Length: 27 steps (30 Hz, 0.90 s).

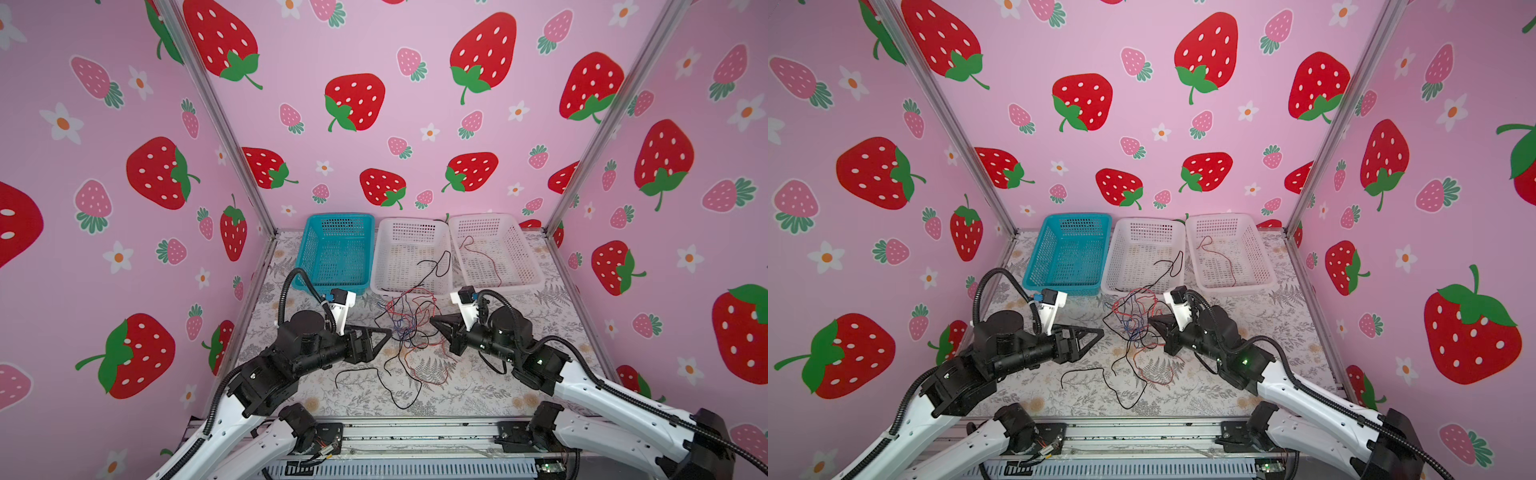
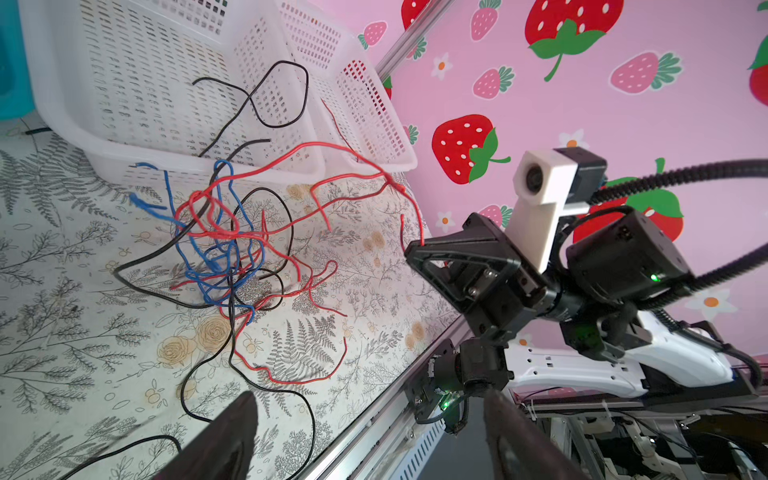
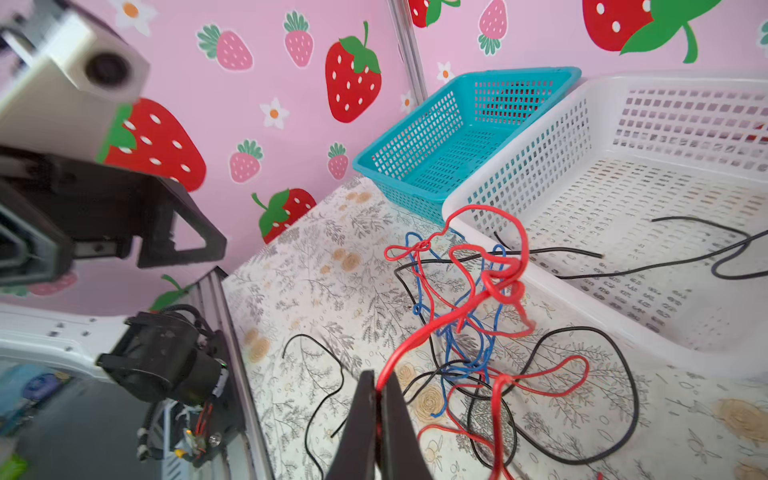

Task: Untangle the cables

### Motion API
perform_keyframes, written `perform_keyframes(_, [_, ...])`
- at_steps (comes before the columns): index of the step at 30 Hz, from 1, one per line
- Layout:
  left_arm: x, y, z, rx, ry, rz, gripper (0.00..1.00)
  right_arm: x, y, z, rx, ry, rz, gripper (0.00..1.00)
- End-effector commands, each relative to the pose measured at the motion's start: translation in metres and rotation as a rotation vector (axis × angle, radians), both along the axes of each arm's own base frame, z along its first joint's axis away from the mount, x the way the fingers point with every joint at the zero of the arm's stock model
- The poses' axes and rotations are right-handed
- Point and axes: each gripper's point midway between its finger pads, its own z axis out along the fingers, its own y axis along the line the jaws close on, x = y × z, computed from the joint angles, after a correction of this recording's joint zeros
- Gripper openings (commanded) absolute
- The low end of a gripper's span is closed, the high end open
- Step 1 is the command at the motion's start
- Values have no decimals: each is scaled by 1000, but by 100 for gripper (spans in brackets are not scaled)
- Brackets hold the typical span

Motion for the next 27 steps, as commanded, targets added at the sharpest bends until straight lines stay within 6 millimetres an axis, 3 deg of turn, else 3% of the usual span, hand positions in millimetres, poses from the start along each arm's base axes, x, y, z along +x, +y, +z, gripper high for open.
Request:
perform_keyframes(1, [2,6,-33,-5,69,56,86,-22,0,35,190,35,155,0])
perform_keyframes(7, [7,6,-61,-112,92,117,86,-30,-13,45,290,61,218,0])
perform_keyframes(14, [20,10,-63,-241,62,204,87,-45,-18,50,314,37,293,0])
perform_keyframes(19, [27,0,-76,-171,49,162,81,-55,-20,58,333,23,336,0])
perform_keyframes(23, [32,-4,-85,-48,6,117,69,-60,-21,65,337,15,362,0])
perform_keyframes(27, [35,-8,-84,3,-48,72,69,-65,-23,71,344,10,386,0])
